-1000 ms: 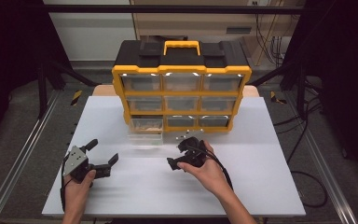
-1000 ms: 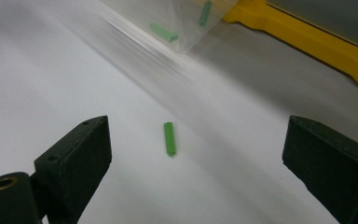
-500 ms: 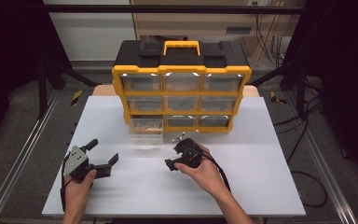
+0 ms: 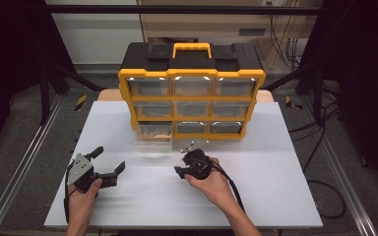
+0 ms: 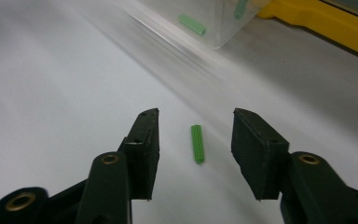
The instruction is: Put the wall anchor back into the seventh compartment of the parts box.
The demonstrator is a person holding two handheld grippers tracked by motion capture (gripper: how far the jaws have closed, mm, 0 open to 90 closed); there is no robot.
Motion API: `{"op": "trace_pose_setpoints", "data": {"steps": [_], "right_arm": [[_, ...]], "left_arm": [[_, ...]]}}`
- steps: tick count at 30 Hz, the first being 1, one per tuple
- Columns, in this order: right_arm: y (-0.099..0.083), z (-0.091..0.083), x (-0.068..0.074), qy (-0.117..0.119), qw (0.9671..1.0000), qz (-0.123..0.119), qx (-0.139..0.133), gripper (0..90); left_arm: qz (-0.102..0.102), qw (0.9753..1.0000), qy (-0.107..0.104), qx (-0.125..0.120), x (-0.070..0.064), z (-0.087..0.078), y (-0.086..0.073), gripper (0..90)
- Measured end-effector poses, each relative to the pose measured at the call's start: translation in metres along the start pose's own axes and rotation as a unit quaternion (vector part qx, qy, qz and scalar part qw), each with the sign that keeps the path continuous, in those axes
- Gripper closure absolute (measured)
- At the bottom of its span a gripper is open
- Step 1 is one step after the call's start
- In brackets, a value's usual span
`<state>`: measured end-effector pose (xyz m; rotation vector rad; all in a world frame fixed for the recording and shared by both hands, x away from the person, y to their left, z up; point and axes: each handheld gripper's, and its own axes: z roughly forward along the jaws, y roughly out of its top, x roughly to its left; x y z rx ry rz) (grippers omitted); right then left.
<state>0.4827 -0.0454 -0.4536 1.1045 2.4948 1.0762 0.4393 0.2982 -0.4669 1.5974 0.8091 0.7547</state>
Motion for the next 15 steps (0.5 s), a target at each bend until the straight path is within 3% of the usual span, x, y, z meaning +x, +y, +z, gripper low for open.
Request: {"op": "trace_pose_setpoints", "data": {"steps": [5, 10, 15], "right_arm": [[0.0000, 0.0021, 0.0009, -0.002, 1.0000, 0.002, 0.005, 60.3], [-0.0007, 0.0051, 0.0018, -0.007, 0.9998, -0.013, 0.011, 64.9], [-0.0011, 0.0091, 0.0016, -0.007, 0.9998, -0.007, 0.020, 67.3]], "left_arm": [[0.001, 1.0000, 0.000, 0.001, -0.0002, 0.0005, 0.0000, 1.4], [0.001, 1.0000, 0.000, 0.000, -0.0002, 0.0004, 0.0001, 1.4], [0.001, 1.0000, -0.001, 0.001, -0.0006, 0.0006, 0.0000, 1.4]]}}
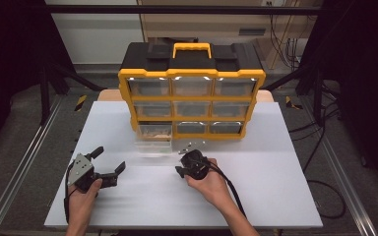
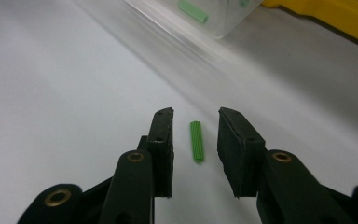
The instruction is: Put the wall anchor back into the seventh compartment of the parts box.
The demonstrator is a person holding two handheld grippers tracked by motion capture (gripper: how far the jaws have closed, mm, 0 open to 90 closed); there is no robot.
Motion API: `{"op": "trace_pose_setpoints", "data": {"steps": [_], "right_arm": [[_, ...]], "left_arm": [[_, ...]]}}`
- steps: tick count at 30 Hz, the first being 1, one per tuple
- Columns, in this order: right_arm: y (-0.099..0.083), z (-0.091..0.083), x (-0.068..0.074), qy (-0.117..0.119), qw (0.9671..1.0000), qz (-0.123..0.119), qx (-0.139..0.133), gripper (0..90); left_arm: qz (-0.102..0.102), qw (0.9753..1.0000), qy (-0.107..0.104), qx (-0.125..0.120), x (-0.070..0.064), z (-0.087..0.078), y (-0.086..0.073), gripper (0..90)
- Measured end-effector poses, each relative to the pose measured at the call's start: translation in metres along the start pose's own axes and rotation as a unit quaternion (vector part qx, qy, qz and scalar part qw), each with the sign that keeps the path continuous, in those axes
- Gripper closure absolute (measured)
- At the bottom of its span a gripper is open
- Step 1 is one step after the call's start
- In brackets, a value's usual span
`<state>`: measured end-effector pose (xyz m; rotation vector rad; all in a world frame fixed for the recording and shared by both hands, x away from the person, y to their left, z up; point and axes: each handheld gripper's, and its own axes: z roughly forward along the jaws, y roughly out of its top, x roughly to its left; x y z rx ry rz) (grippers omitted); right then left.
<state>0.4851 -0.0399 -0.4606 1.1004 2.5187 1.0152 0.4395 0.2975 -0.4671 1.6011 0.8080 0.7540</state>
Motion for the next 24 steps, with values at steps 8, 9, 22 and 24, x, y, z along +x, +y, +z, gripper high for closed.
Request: {"op": "trace_pose_setpoints", "data": {"steps": [8, 9, 22, 24], "right_arm": [[-0.001, 0.007, -0.001, 0.002, 0.9999, -0.009, 0.012, 73.1], [-0.001, 0.008, -0.001, 0.002, 0.9999, -0.007, 0.011, 73.8], [-0.002, 0.014, -0.002, 0.002, 0.9998, -0.009, 0.018, 77.4], [-0.002, 0.015, -0.002, 0.002, 0.9998, -0.010, 0.018, 77.9]], "left_arm": [[0.001, 1.0000, 0.001, 0.002, 0.001, 0.001, 0.000, 1.5], [0.001, 1.0000, 0.001, 0.001, 0.001, 0.001, 0.000, 1.5], [0.001, 1.0000, 0.001, 0.002, 0.001, 0.001, 0.000, 1.5], [0.001, 1.0000, 0.000, 0.001, 0.001, 0.001, 0.000, 1.5]]}}
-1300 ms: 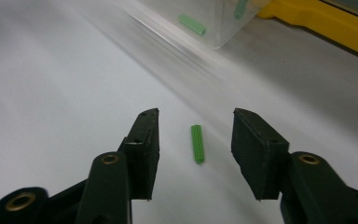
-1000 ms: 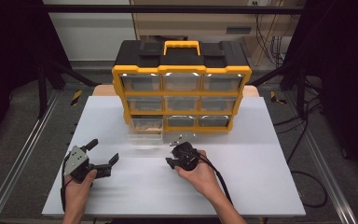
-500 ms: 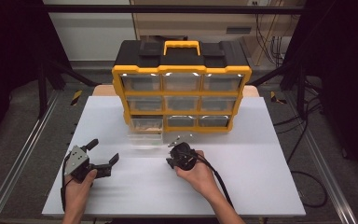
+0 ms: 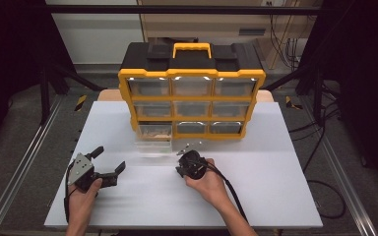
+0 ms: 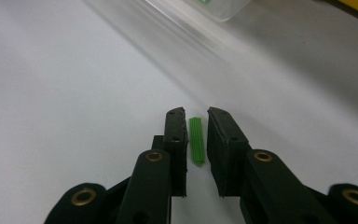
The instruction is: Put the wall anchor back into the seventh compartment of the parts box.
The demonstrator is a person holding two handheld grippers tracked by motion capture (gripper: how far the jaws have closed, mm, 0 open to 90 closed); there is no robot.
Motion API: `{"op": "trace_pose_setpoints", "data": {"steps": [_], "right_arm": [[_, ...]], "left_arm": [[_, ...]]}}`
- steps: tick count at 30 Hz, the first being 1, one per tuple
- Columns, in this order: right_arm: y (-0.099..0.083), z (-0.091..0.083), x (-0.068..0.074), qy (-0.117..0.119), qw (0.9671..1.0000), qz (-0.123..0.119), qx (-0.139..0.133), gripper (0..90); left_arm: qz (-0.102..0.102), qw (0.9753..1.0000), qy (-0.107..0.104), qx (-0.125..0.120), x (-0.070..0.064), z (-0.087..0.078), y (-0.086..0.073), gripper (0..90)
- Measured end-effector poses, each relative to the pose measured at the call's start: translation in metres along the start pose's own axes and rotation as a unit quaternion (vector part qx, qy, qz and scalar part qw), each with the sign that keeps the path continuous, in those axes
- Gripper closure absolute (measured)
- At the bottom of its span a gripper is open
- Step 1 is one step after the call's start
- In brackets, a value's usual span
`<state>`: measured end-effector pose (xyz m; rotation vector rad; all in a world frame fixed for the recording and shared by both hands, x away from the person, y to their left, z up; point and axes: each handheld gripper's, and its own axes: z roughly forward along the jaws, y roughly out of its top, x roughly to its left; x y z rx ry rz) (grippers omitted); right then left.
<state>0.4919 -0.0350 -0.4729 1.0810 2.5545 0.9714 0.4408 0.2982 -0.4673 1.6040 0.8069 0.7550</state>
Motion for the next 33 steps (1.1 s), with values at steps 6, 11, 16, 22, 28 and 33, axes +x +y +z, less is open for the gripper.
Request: {"op": "trace_pose_setpoints", "data": {"steps": [6, 11, 16, 22, 28, 33], "right_arm": [[0.000, 0.000, -0.001, 0.000, 1.0000, 0.000, 0.000, 79.8], [0.000, 0.001, -0.001, -0.001, 1.0000, -0.003, 0.002, 80.9], [-0.001, 0.001, -0.001, -0.002, 1.0000, -0.005, 0.002, 83.6], [-0.001, 0.000, 0.000, -0.002, 1.0000, -0.004, -0.002, 84.4], [-0.002, -0.005, -0.001, 0.001, 0.9995, 0.002, -0.033, 84.5], [0.000, -0.016, 0.000, -0.001, 0.9971, -0.007, -0.075, 84.5]], "left_arm": [[0.000, 1.0000, -0.001, 0.000, 0.000, 0.000, 0.000, 1.5], [0.001, 1.0000, -0.001, 0.001, 0.000, 0.000, 0.000, 1.5], [0.000, 1.0000, -0.001, 0.000, 0.000, 0.001, 0.000, 1.5], [0.001, 1.0000, -0.001, 0.000, 0.000, 0.000, 0.000, 1.5], [0.002, 1.0000, 0.000, 0.001, 0.000, 0.000, 0.000, 1.5], [0.003, 1.0000, 0.002, 0.000, 0.001, -0.001, 0.000, 1.5]]}}
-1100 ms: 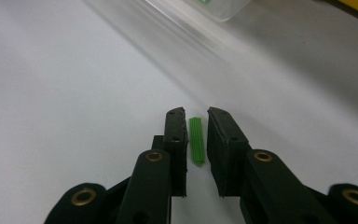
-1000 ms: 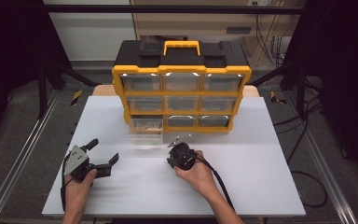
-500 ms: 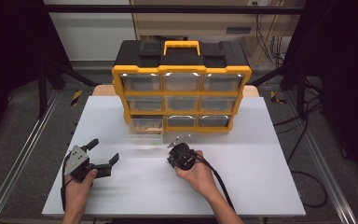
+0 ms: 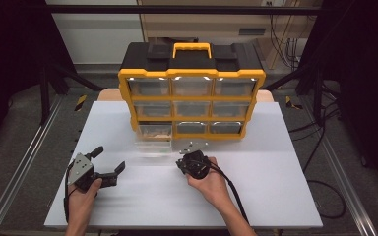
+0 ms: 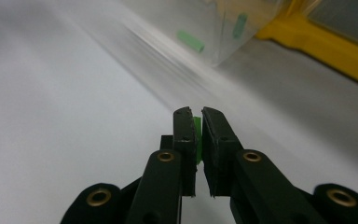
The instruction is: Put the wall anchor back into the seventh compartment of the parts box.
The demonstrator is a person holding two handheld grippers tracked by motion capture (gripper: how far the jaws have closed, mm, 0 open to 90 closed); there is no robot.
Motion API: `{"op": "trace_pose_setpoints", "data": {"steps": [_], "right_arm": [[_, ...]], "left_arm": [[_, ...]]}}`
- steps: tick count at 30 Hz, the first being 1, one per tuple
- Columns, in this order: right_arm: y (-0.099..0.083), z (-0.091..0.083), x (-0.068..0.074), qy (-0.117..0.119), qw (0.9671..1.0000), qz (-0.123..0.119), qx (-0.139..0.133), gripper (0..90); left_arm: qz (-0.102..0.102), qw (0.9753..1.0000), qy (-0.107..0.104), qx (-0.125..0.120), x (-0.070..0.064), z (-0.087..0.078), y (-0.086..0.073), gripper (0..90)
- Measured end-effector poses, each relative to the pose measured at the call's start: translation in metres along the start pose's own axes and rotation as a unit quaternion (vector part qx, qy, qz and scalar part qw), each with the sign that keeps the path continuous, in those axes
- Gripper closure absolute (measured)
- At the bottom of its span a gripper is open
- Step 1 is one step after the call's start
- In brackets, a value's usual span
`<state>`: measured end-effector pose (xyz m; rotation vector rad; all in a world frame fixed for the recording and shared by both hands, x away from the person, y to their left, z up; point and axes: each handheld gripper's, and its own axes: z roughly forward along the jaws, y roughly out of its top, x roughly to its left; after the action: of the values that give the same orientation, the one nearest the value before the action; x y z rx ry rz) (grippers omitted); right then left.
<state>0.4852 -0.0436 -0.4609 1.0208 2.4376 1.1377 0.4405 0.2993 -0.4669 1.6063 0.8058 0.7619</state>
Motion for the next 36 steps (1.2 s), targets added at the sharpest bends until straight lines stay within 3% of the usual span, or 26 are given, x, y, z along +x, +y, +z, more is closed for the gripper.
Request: {"op": "trace_pose_setpoints", "data": {"steps": [12, 19, 36], "right_arm": [[0.007, -0.025, -0.010, -0.009, 0.9980, 0.016, -0.060, 84.5], [0.021, -0.041, -0.014, -0.015, 0.9956, 0.016, -0.091, 84.5], [0.050, -0.059, -0.020, -0.014, 0.9923, 0.013, -0.123, 84.5]], "left_arm": [[0.003, 1.0000, -0.001, 0.004, -0.001, 0.001, 0.000, 1.5], [0.001, 1.0000, 0.000, 0.001, 0.000, 0.000, 0.000, 1.6], [-0.001, 1.0000, 0.002, -0.001, 0.000, -0.002, 0.000, 1.3]]}}
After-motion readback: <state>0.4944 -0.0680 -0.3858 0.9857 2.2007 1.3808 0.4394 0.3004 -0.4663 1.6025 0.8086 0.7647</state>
